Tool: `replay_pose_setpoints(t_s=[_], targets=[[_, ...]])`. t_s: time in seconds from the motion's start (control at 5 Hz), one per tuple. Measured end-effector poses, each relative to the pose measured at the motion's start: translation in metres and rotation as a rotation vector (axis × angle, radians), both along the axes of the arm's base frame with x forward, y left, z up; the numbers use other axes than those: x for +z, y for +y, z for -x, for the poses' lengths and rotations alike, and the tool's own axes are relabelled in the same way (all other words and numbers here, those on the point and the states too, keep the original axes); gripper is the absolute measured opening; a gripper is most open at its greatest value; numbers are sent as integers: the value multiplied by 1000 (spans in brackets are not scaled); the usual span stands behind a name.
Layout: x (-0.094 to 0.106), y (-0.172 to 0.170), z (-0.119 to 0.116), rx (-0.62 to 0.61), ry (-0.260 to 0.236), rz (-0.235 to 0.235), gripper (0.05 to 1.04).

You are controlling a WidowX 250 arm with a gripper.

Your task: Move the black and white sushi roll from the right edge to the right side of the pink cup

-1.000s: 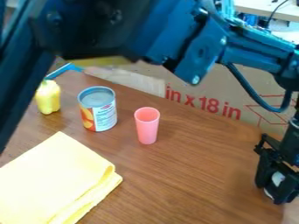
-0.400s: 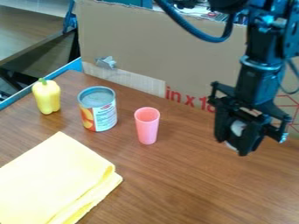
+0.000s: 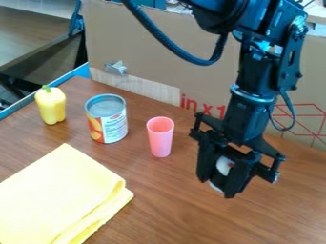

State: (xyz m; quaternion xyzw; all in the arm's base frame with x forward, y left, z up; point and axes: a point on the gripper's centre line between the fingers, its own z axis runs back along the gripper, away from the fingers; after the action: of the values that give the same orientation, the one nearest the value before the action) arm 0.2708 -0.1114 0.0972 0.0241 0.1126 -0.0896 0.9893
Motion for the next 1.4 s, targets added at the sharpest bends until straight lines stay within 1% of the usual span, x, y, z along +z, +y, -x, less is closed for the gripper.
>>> replay_pose_setpoints(t_s=[0.2, 0.4, 0.6, 0.8, 1.0, 1.2, 1.4], targets=[[-8, 7, -12, 22, -46, 17, 533], [-23, 26, -32, 57, -76, 20, 533], [-34, 34, -54, 63, -89, 43, 533], [-54, 37, -60, 59, -11, 27, 533], [-66, 38, -61, 65, 32, 5, 533], [-67, 42, -59, 97, 55, -35, 533], [-67, 45, -59, 119, 50, -54, 533]])
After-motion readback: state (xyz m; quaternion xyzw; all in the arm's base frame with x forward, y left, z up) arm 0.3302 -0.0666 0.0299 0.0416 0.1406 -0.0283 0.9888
